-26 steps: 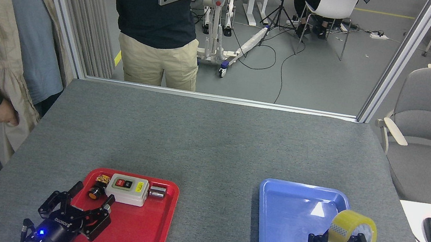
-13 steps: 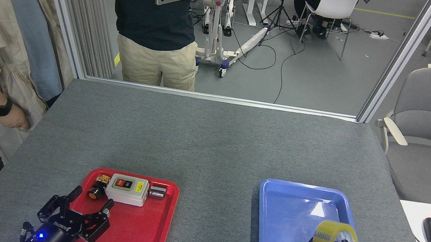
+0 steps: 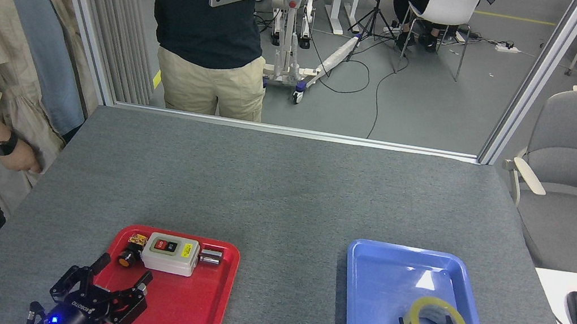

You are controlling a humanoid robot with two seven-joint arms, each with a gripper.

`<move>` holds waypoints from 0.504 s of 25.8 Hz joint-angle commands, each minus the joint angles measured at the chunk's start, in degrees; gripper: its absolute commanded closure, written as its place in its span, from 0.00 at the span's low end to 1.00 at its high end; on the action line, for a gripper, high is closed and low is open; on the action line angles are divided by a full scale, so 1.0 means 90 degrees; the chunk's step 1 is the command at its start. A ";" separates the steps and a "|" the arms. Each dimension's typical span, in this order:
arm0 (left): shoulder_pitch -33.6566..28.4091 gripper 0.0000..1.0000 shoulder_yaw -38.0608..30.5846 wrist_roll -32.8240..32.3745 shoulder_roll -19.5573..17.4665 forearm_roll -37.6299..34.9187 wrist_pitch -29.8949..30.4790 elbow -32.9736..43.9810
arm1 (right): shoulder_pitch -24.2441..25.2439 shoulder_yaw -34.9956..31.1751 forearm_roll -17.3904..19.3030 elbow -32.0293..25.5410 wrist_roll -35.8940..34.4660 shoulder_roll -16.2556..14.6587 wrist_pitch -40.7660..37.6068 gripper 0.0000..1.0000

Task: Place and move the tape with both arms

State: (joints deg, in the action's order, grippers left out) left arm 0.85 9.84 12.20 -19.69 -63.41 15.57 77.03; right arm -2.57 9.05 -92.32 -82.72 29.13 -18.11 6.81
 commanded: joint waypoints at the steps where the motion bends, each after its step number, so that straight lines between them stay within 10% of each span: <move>1: -0.0006 0.01 0.0000 0.0002 0.0000 0.0004 0.0008 0.0015 | 0.0022 0.0000 0.0014 -0.0037 -0.0278 0.0001 0.0053 0.05; 13: -0.0006 0.00 -0.0537 -0.0096 -0.0175 0.2006 0.0086 0.0230 | 0.0168 -0.0224 0.0805 -0.0115 -0.3696 0.0030 0.1010 0.02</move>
State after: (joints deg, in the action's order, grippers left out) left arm 0.79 6.92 11.36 -20.65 -50.51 16.19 78.48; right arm -1.49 7.98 -88.06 -83.62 -0.65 -18.18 14.94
